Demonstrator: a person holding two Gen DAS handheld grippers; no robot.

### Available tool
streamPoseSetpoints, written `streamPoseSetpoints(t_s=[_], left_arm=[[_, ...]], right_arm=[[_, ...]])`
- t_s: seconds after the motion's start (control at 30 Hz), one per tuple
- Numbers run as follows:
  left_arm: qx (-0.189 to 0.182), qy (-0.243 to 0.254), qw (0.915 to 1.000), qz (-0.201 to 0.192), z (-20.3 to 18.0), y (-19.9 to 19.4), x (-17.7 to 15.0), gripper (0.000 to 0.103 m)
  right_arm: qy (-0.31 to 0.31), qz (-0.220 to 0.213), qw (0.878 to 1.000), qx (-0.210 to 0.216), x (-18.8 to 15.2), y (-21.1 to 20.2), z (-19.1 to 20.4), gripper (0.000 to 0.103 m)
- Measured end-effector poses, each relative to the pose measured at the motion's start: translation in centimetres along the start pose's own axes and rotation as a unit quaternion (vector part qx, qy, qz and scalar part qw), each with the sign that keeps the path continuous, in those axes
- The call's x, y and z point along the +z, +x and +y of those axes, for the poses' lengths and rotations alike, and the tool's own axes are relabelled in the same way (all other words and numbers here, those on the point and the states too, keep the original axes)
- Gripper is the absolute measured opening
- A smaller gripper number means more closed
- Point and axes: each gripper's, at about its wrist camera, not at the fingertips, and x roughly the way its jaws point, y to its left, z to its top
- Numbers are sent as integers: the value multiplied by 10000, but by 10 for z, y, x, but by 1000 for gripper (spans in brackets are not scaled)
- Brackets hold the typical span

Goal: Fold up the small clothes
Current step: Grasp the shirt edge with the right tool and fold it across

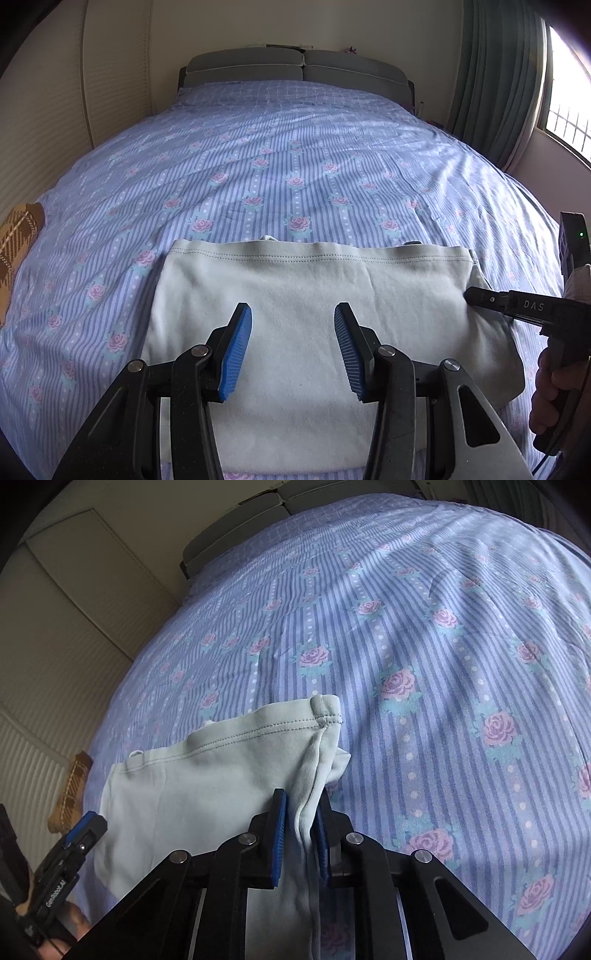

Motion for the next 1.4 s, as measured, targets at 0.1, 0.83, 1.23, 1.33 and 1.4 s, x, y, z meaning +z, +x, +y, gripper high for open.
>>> streamPoseSetpoints(t_s=[0.1,0.83,1.23,1.33,1.4], left_arm=[[0,11,10000,-7,1,-3,0,46],[61,-325,9988,-375,89,-69,10,46],[242,-675,9967,-387,180,-88,-6,46],[237,-774,9961,-351,194,-88,-12,46],[220,-827,9959,-304,201,-86,-16,46]], right_arm=[[17,-40,10000,-15,-1,-3,2,11],[-682,-359,9968,-191,-3,-42,142,10],[-1370,361,9884,-542,-33,51,270,10],[-1417,498,9869,-587,-38,70,287,10],[-1467,585,9850,-702,-40,83,293,10]])
